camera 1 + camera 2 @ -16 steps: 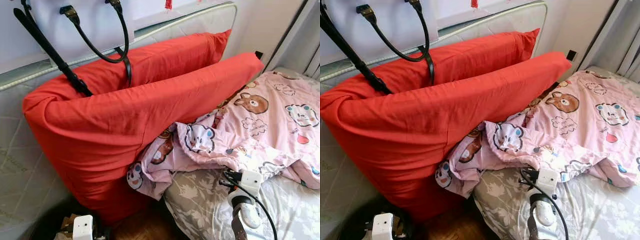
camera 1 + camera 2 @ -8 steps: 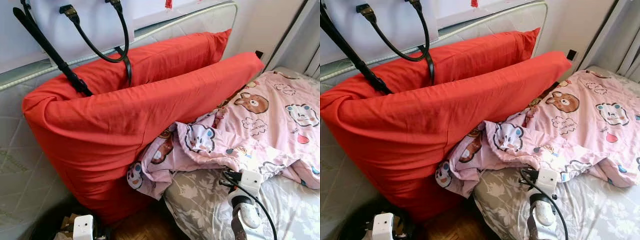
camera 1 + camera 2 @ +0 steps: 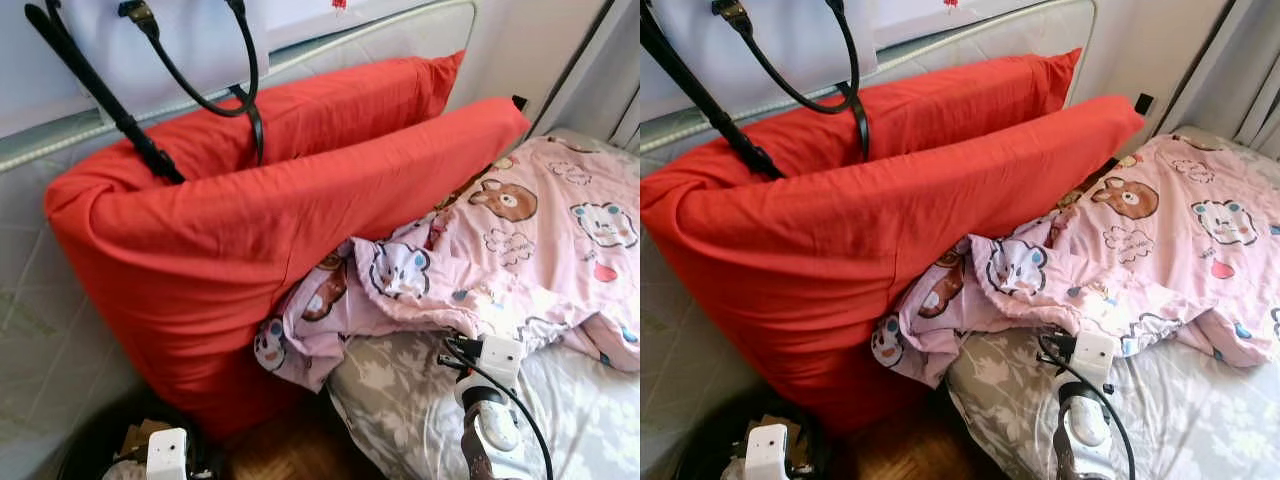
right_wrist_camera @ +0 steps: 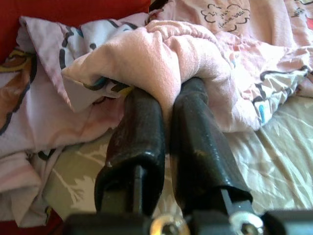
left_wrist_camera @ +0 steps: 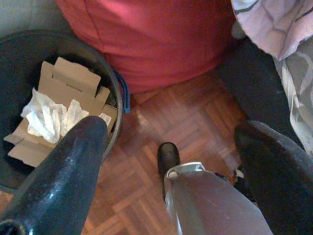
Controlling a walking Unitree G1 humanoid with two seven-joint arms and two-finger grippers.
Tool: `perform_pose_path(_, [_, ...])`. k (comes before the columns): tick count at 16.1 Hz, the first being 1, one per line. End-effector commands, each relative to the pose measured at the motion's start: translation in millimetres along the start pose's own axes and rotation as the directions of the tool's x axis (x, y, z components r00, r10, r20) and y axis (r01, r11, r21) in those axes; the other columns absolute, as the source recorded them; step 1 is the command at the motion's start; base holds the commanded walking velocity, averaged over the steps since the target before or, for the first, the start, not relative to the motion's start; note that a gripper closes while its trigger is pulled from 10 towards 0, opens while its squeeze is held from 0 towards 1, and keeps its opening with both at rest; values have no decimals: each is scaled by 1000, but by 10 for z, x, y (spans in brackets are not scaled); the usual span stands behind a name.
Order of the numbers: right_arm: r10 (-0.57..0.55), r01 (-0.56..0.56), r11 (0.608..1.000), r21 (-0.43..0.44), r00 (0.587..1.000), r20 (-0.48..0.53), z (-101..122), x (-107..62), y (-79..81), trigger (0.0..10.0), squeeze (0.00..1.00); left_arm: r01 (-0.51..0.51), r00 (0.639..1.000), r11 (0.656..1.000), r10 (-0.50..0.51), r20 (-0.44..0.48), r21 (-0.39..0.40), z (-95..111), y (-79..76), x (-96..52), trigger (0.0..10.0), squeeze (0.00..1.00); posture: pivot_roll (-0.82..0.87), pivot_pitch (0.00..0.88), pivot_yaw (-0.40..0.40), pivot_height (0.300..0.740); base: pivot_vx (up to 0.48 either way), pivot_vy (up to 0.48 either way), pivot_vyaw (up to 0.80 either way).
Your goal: Clean up the room
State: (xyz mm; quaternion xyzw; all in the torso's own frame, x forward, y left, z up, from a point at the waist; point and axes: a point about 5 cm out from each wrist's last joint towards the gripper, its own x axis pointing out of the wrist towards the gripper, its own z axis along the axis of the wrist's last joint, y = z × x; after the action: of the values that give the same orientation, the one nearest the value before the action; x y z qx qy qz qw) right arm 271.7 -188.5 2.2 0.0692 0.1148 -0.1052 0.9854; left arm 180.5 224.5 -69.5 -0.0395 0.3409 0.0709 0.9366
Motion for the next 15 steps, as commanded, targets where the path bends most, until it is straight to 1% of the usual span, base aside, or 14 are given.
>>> perform_pose_path(1, [-10,10,1000,-9,1000,-17,-41,-19,-26,10000,0,2,1000,1000,-2,-26,5,-77,13,-31,10000,0,-38,113,-52,740,-266,0,0])
perform_pose_path(10, [-43,43,999,-16,999,-13,-28,-14,-79,10000,0,8,1000,1000,-8,-29,12,-74,28,-32,10000,0,-40,114,-46,740,-345,0,0])
perform_pose_path(15, [-94,95,995,-29,995,13,22,3,-158,10000,0,10,1000,1000,-9,-30,12,-74,26,-32,10000,0,-39,116,-46,740,-344,0,0])
